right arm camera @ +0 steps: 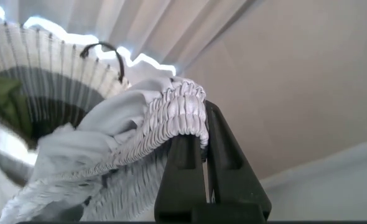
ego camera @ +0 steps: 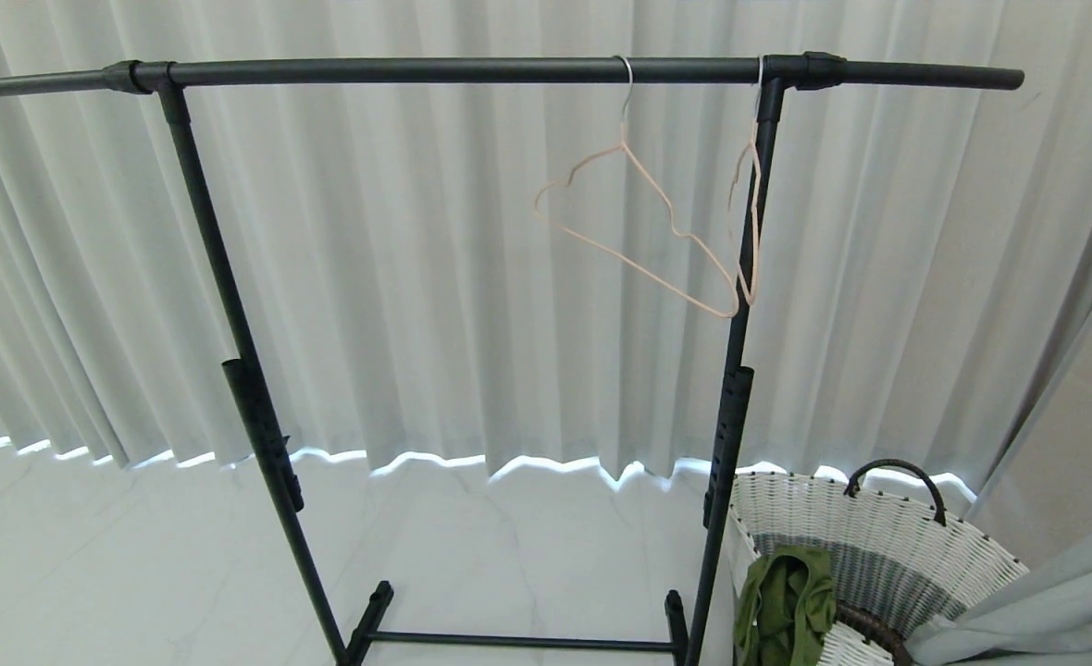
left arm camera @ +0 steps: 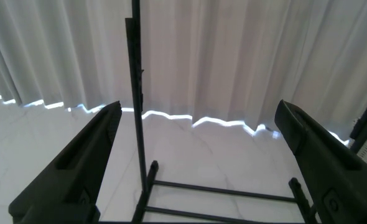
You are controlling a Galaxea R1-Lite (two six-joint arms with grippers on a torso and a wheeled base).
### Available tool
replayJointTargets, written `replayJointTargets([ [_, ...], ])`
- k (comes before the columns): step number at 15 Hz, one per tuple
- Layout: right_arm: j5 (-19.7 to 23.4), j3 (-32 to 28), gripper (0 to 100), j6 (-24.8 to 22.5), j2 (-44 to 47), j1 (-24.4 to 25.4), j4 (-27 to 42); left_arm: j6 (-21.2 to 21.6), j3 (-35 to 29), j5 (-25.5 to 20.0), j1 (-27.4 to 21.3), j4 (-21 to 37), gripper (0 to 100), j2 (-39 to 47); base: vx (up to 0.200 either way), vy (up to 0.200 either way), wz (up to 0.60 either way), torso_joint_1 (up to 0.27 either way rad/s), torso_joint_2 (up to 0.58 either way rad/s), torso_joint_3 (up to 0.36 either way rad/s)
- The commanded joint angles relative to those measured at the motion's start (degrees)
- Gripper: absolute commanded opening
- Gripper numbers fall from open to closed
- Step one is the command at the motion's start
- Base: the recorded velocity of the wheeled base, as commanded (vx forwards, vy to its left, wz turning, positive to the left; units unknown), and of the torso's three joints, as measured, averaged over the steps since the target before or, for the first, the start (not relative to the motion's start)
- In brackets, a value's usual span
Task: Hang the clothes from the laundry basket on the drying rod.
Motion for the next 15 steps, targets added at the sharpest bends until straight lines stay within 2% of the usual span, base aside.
replayJointTargets([
  [1,0.0,0.0,0,0.0,0.1,0.0,0.0,0.0,0.0,0.0,0.0,0.0,100,0.0,-0.200,0.000,0.00,-0.002,0.01,0.002],
  [2,0.0,0.0,0,0.0,0.1,0.0,0.0,0.0,0.0,0.0,0.0,0.0,100,0.0,-0.200,0.000,0.00,0.017,0.00,0.002],
  [7,0.0,0.3,0,-0.1,-0.3,0.1,0.0,0.1,0.0,0.0,0.0,0.0,100,0.0,0.000,0.000,0.00,0.000,0.00,0.000],
  [14,0.0,0.4,0,-0.1,-0.5,0.2,0.0,0.1,0.0,0.0,0.1,0.0,100,0.0,0.000,0.200,0.00,0.004,0.00,0.001],
  [15,0.1,0.4,0,-0.1,-0.5,0.2,0.0,0.1,0.0,0.0,0.1,0.0,100,0.0,0.000,0.000,0.00,0.000,0.00,0.000],
])
